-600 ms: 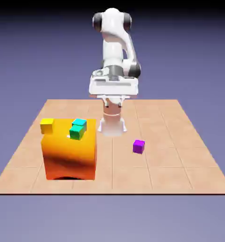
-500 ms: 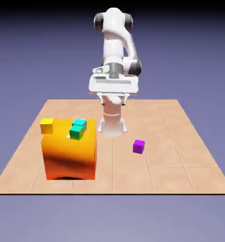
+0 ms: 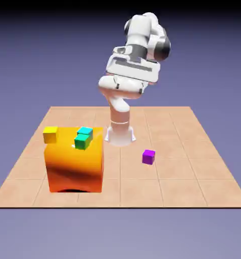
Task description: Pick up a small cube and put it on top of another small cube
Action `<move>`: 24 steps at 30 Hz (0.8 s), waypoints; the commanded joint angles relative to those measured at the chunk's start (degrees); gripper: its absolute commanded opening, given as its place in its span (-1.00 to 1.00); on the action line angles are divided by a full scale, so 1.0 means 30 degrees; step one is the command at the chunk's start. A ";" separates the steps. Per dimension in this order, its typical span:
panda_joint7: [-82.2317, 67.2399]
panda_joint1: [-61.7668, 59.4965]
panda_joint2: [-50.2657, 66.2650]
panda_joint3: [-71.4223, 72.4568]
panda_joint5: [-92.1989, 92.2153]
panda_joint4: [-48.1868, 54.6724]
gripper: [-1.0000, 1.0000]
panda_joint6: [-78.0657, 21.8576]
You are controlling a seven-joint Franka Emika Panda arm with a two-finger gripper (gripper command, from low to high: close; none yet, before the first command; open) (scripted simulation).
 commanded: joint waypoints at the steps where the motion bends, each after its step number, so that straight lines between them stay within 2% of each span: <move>1: -0.0224 -0.0573 -0.0375 0.0620 0.0360 0.0259 0.00 -0.0832; 24: -0.5371 -1.3744 -0.8998 1.4869 0.8628 0.6196 0.00 -1.9935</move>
